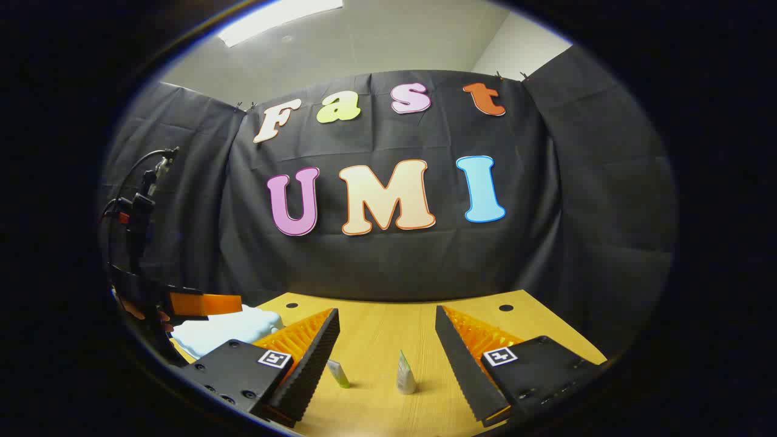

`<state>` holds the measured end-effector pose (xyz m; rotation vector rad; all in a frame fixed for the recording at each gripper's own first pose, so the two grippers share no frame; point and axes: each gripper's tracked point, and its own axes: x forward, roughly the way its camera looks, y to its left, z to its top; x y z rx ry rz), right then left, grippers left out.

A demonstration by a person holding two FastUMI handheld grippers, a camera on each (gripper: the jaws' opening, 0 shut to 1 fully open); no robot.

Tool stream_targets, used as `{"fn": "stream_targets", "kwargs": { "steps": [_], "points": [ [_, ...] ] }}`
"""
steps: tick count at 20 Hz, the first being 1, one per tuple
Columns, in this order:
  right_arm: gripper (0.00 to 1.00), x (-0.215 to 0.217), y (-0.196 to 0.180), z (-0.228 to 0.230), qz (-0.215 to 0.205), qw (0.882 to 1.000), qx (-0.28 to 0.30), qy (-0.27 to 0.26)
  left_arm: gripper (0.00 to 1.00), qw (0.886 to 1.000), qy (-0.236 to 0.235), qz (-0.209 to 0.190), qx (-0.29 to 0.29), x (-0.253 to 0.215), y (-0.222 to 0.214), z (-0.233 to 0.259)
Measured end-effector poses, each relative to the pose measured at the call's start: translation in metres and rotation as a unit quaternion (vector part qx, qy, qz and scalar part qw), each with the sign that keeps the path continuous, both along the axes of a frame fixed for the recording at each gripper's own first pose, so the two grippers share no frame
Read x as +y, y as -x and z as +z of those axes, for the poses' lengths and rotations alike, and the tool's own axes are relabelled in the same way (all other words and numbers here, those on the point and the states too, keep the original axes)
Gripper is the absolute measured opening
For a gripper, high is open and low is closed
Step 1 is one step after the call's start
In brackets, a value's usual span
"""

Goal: First open the suitcase, pack the skin care products into it, and then close the suitcase.

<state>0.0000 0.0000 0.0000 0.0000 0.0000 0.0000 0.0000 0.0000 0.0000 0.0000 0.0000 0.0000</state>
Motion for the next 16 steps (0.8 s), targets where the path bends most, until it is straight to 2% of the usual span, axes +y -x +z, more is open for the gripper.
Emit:
{"fn": "stream_targets", "kwargs": {
  "steps": [5, 8, 9, 10, 16],
  "points": [
    [0.99, -0.010, -0.003, -0.003, -0.003, 1.000, 0.007, -0.011, 0.95, 0.998, 0.014, 0.008, 0.069, -0.002, -0.022, -0.032],
    [0.98, -0.019, 0.000, -0.006, -0.008, 1.000, 0.011, -0.007, 0.96, 0.993, 0.054, -0.003, 0.101, -0.007, -0.032, -0.042],
    [0.98, -0.023, 0.001, -0.007, -0.010, 1.000, 0.013, -0.005, 0.93, 0.991, 0.061, 0.003, 0.118, -0.004, -0.042, -0.049],
    [0.98, -0.026, 0.002, -0.008, -0.011, 1.000, 0.013, -0.005, 0.96, 0.989, 0.064, 0.008, 0.135, -0.002, -0.050, -0.053],
    [0.99, -0.045, 0.005, -0.012, -0.021, 0.999, 0.022, -0.014, 0.96, 0.967, 0.116, 0.026, 0.226, 0.007, -0.089, -0.077]
  ]
}}
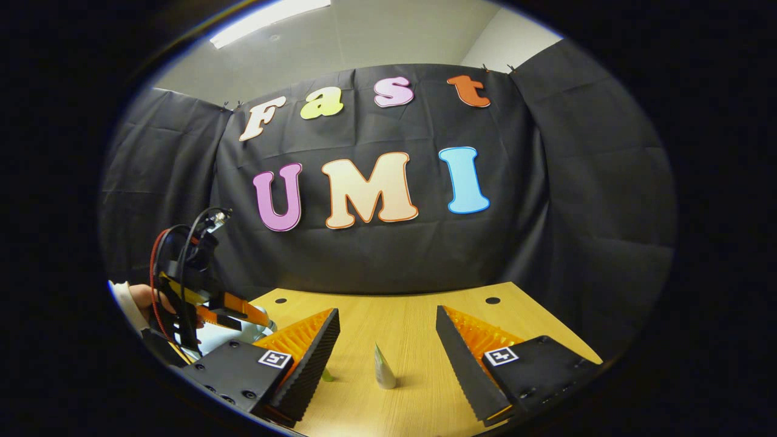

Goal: First open the suitcase, pack the skin care products into it, and then close the suitcase.

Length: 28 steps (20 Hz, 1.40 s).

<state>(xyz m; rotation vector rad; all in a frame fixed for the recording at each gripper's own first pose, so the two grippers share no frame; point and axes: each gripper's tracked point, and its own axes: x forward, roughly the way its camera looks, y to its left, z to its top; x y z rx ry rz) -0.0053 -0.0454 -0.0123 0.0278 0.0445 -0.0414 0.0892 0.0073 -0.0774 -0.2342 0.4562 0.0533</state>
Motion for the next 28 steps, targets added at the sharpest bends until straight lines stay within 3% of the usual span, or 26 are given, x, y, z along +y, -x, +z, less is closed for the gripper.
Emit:
{"fn": "stream_targets", "kwargs": {
  "steps": [8, 14, 15, 16, 22, 25, 27, 28],
  "points": [
    [0.97, -0.011, -0.006, -0.010, 0.001, 1.000, 0.019, -0.007, 0.92, 0.993, 0.026, 0.019, 0.115, 0.010, -0.038, -0.039],
    [0.97, -0.019, -0.009, -0.016, -0.005, 1.000, 0.030, -0.007, 0.66, 0.986, 0.012, 0.026, 0.163, 0.013, -0.050, -0.059],
    [0.97, -0.020, -0.009, -0.017, -0.008, 0.999, 0.032, -0.009, 0.69, 0.985, 0.007, 0.029, 0.172, 0.015, -0.050, -0.063],
    [0.97, -0.021, -0.010, -0.018, -0.010, 0.999, 0.034, -0.012, 0.58, 0.983, 0.004, 0.031, 0.182, 0.016, -0.051, -0.067],
    [0.97, -0.038, -0.009, -0.021, -0.025, 0.999, 0.038, -0.018, 0.38, 0.975, -0.016, 0.041, 0.216, 0.019, -0.055, -0.089],
    [0.97, -0.046, -0.008, -0.018, -0.031, 0.999, 0.035, -0.021, 0.36, 0.967, -0.032, 0.046, 0.247, 0.022, -0.055, -0.106],
    [0.94, -0.051, -0.005, -0.018, -0.038, 0.998, 0.035, -0.022, 0.33, 0.965, -0.017, 0.048, 0.256, 0.020, -0.056, -0.114],
    [0.97, -0.053, -0.004, -0.018, -0.040, 0.998, 0.035, -0.022, 0.39, 0.965, -0.008, 0.047, 0.258, 0.019, -0.056, -0.116]
  ]
}}
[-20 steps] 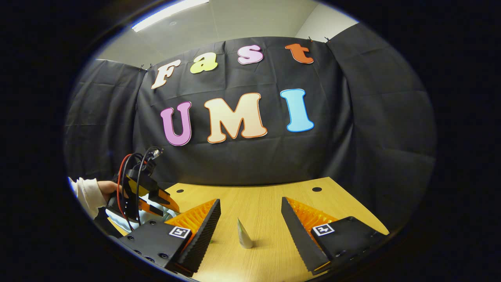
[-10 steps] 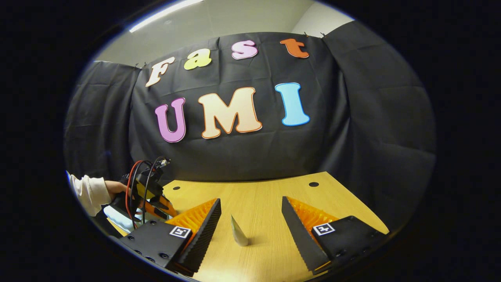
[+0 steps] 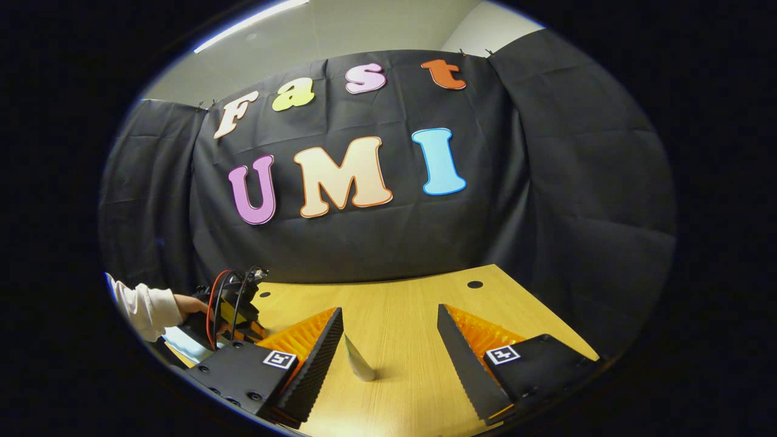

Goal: First open the suitcase, pack the skin care products into it, and then close the suitcase.

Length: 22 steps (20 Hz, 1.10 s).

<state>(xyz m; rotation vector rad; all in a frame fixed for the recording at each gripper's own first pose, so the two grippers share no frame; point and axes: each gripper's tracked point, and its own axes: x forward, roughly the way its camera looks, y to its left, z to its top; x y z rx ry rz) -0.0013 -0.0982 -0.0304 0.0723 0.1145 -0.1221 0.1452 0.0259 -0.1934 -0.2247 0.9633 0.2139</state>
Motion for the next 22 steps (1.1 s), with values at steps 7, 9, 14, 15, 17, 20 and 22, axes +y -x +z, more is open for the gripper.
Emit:
{"fn": "stream_targets", "kwargs": {
  "steps": [7, 9, 14, 15, 17, 20, 22],
  "points": [
    [0.98, -0.001, 0.002, -0.007, -0.002, 1.000, 0.011, -0.001, 0.11, 1.000, 0.002, -0.027, -0.005, -0.009, 0.001, 0.009],
    [0.98, 0.000, 0.002, -0.006, 0.000, 1.000, 0.010, 0.001, 0.09, 1.000, -0.001, -0.028, -0.004, -0.009, 0.002, 0.011],
    [0.98, 0.004, 0.001, -0.005, 0.004, 1.000, 0.008, -0.002, 0.08, 0.999, -0.014, -0.040, -0.014, -0.012, 0.006, 0.028],
    [0.98, 0.006, 0.002, -0.006, 0.005, 1.000, 0.008, -0.003, 0.08, 0.999, -0.011, -0.044, -0.017, -0.012, 0.008, 0.033],
    [0.98, 0.010, 0.001, -0.007, 0.010, 1.000, 0.008, -0.003, 0.08, 0.998, -0.001, -0.051, -0.024, -0.015, 0.011, 0.041],
    [0.98, 0.017, 0.000, -0.006, 0.017, 1.000, 0.006, 0.001, 0.08, 0.997, -0.006, -0.062, -0.044, -0.017, 0.019, 0.060],
    [0.98, 0.022, -0.001, -0.005, 0.023, 1.000, 0.006, -0.001, 0.08, 0.996, -0.007, -0.069, -0.061, -0.021, 0.024, 0.071]
  ]
}}
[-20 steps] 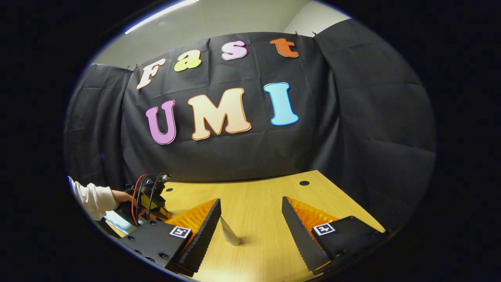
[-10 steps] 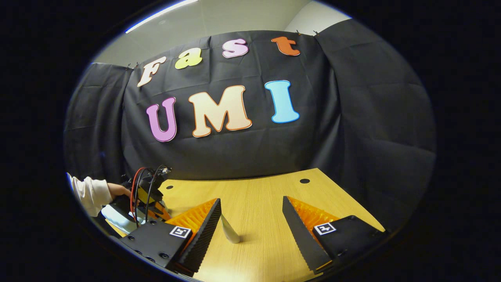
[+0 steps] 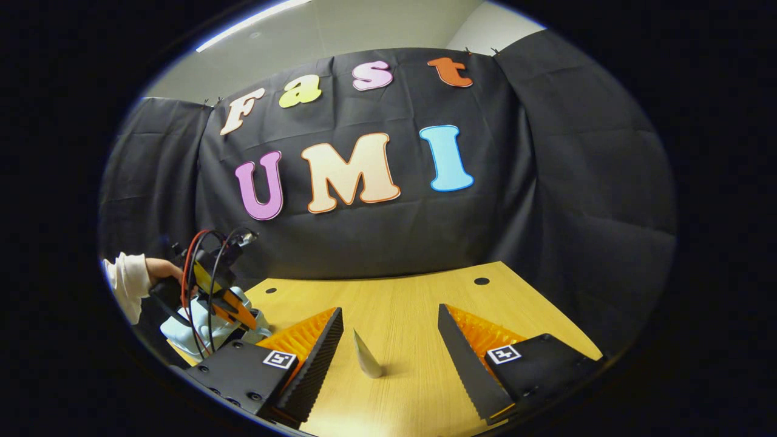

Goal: First open the suitcase, pack the skin care products into it, and then close the suitcase.

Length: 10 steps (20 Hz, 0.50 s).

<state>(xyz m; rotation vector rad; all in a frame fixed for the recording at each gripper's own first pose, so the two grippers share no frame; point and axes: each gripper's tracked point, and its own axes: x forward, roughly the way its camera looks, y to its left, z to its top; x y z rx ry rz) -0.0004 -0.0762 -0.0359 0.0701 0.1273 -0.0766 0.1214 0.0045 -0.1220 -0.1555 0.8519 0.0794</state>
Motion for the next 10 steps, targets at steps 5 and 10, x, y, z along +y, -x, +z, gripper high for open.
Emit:
{"fn": "stream_targets", "kwargs": {
  "steps": [5, 10],
  "points": [
    [0.98, 0.018, 0.003, 0.001, 0.016, 1.000, -0.005, 0.007, 0.08, 0.998, 0.024, -0.026, -0.048, 0.001, 0.023, 0.052],
    [0.98, 0.035, 0.005, 0.004, 0.032, 0.999, -0.007, 0.013, 0.08, 0.994, 0.034, -0.029, -0.102, 0.015, 0.048, 0.109]
  ]
}}
